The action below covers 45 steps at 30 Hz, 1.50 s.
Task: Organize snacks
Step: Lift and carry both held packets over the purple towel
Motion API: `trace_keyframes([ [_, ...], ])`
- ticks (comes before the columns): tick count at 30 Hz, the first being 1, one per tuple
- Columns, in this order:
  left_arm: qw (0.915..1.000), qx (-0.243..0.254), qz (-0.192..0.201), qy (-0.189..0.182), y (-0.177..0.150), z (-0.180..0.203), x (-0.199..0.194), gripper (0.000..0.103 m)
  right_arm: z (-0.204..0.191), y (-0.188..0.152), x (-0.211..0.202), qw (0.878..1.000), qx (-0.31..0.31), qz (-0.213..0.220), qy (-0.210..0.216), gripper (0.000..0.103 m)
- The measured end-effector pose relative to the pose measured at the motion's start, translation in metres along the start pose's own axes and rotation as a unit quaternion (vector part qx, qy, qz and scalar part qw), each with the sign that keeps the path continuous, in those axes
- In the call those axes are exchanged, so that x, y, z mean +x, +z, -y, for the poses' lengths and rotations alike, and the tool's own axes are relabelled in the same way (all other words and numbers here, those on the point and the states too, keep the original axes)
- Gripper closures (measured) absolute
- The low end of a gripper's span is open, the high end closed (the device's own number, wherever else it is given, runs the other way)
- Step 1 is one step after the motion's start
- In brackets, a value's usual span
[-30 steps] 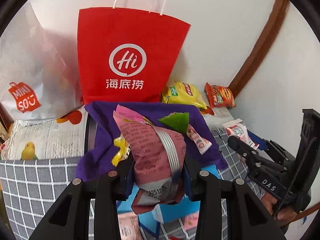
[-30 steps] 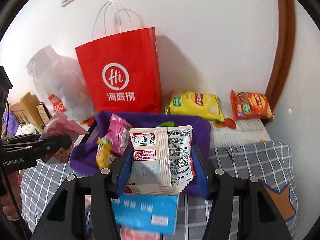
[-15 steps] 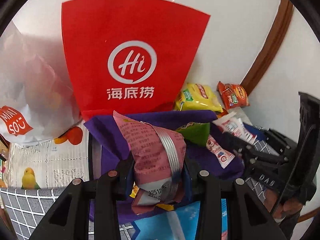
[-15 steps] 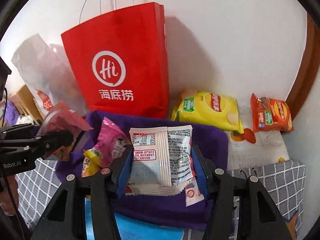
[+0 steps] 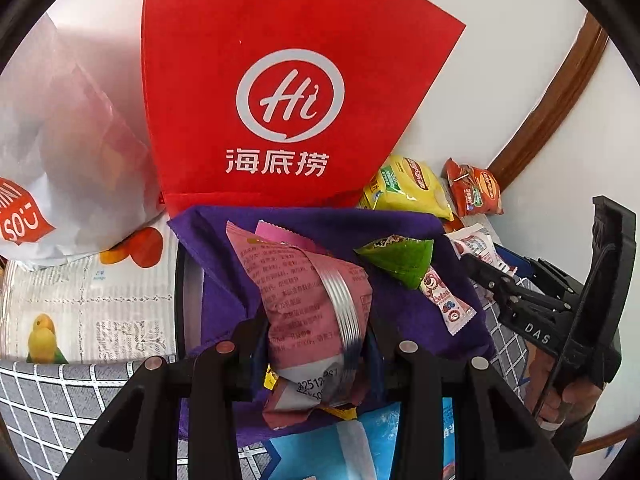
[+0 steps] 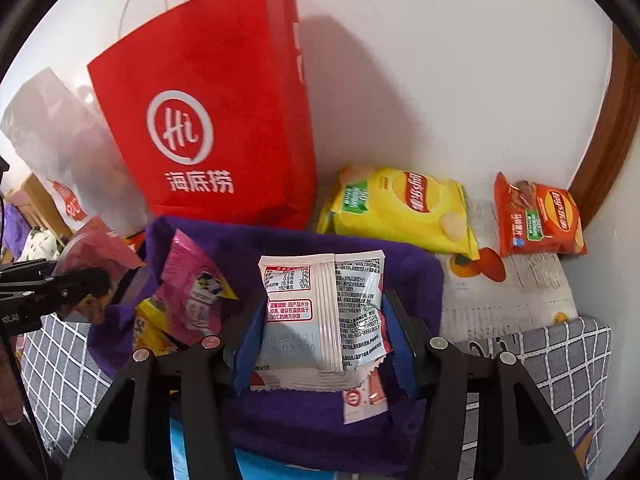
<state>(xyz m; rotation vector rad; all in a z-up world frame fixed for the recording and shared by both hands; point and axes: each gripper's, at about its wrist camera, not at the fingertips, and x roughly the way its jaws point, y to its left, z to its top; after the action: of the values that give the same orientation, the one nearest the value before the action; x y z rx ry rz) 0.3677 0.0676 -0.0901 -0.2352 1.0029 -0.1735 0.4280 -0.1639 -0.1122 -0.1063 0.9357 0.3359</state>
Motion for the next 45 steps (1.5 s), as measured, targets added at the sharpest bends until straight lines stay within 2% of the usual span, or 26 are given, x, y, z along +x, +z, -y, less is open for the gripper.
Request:
trace_keyframes([
  [20,0.9999,0.001,0.006,-0.010,0.000,0.000,-0.008,0.066,-0.013,-0.007,0.018,0.998,-0.041,-0.040,0.000,0.047],
  [26,0.9999,0.002,0.006,-0.010,-0.001,0.001,-0.010,0.066,-0.011,-0.010,0.028,0.997,-0.042,-0.064,-0.008,0.047],
  [45,0.9999,0.005,0.000,-0.009,-0.001,0.003,-0.005,0.066,-0.010,-0.014,0.039,0.995,-0.048,-0.089,-0.018,0.047],
])
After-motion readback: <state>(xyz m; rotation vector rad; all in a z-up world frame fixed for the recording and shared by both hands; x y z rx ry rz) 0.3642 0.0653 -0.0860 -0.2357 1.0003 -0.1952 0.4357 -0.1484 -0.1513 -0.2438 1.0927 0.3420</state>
